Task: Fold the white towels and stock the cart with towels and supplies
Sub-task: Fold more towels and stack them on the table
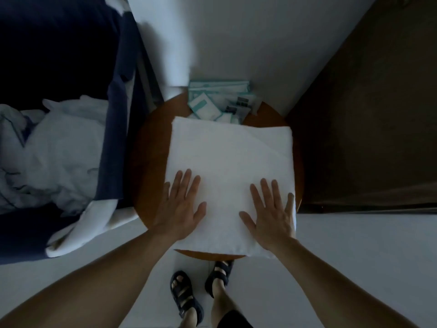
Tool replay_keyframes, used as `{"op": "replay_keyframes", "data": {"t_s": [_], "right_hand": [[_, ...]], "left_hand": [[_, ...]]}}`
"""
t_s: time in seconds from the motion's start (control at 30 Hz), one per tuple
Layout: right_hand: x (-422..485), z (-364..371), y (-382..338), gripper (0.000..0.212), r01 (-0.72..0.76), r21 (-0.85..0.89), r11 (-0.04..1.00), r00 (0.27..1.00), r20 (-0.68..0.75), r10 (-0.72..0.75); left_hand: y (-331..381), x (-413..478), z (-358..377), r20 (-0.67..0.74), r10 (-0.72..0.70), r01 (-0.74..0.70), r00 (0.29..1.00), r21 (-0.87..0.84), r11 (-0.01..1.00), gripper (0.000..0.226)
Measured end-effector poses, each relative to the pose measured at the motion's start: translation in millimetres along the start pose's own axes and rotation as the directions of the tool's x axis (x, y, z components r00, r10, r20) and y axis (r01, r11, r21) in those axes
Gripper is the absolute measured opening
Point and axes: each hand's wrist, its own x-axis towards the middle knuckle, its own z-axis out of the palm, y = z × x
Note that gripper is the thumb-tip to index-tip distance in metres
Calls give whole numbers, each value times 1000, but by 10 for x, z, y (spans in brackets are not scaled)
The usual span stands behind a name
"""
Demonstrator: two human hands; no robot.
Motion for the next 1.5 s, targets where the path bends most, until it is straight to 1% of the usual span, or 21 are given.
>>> {"op": "replay_keyframes", "data": {"t_s": [0.07, 0.13, 0.23, 0.3, 0.37, 0.47, 0.53, 0.6, 0.7, 0.77, 0.83, 0.93, 1.07, 1.2, 1.27, 1.3, 1.33, 1.37, 1.43, 1.47, 1.5], "right_hand": [[147, -252, -204, 78, 80, 48, 996, 993, -90, -75], [349, -556, -435, 75, 149, 67, 987, 978, -156, -137], [602, -1017, -840, 76, 251, 58, 966, 947, -220, -233], [716, -1305, -1180, 76, 329, 84, 941, 914, -277, -295], [819, -1572, -1582, 77, 409, 115, 905, 868, -356, -347], [1008, -1868, -2278, 75, 546, 128, 828, 776, -449, -443], [1149, -1987, -2763, 76, 622, 100, 777, 723, -454, -521], [1320, -2014, -3239, 80, 656, 94, 749, 720, -374, -584], [1676, -1831, -3894, 90, 588, 122, 800, 807, -167, -567], [1981, -1554, -4254, 91, 483, 159, 861, 874, -22, -486], [2322, -1231, -4528, 97, 368, 182, 912, 908, 138, -395], [2831, -748, -4854, 110, 209, 191, 959, 904, 337, -264], [3413, -166, -5130, 127, 70, 160, 985, 881, 454, -136], [3658, 316, -5346, 153, -2, 47, 999, 862, 506, -23], [3663, 414, -5429, 156, 3, -13, 1000, 887, 462, 3], [3638, 470, -5493, 154, 17, -35, 999, 905, 426, 0], [3583, 535, -5540, 147, 27, -56, 998, 935, 355, -5], [3511, 593, -5570, 136, 48, -89, 995, 972, 232, -26], [3333, 606, -5574, 99, 74, -102, 992, 995, 67, -68], [3249, 565, -5552, 83, 81, -74, 994, 994, 80, -75], [3184, 500, -5532, 74, 59, -25, 998, 988, 144, -55]], "left_hand": [[-42, 134, -369, -85, 15, -15, 996, -2, 1000, 75], [-132, 270, -778, -145, -17, 15, 989, -15, 1000, 74], [-370, 303, -1319, -246, -110, 87, 963, -99, 991, 71], [-642, 224, -1583, -286, -219, 169, 933, -190, 967, 69], [-1033, 119, -1754, -305, -326, 255, 895, -249, 934, 69], [-1831, -47, -1848, -322, -434, 349, 841, -290, 891, 82], [-2410, -122, -1838, -310, -493, 412, 813, -293, 863, 78], [-2946, -141, -1777, -291, -529, 447, 797, -305, 841, 73], [-3645, 32, -1570, -215, -536, 464, 816, -309, 830, 71], [-4050, 220, -1363, -156, -520, 467, 840, -280, 839, 72], [-4394, 397, -1140, -95, -500, 460, 861, -275, 844, 76], [-4859, 639, -804, -53, -456, 421, 888, -305, 854, 95], [-5379, 921, -355, -6, -405, 383, 915, -309, 871, 98], [-5696, 1099, -75, 22, -389, 371, 921, -353, 859, 97], [-5732, 1134, -17, 23, -366, 349, 930, -365, 863, 96], [-5758, 1148, 19, 29, -354, 339, 935, -371, 865, 96], [-5769, 1153, 43, 35, -346, 333, 938, -379, 864, 97], [-5763, 1149, 53, 42, -343, 331, 939, -389, 860, 97], [-5718, 1129, 16, 53, -340, 330, 939, -414, 848, 98], [-5681, 1122, -36, 60, -331, 323, 942, -431, 843, 100], [-5638, 1112, -119, 73, -314, 312, 947, -458, 833, 102]]}}
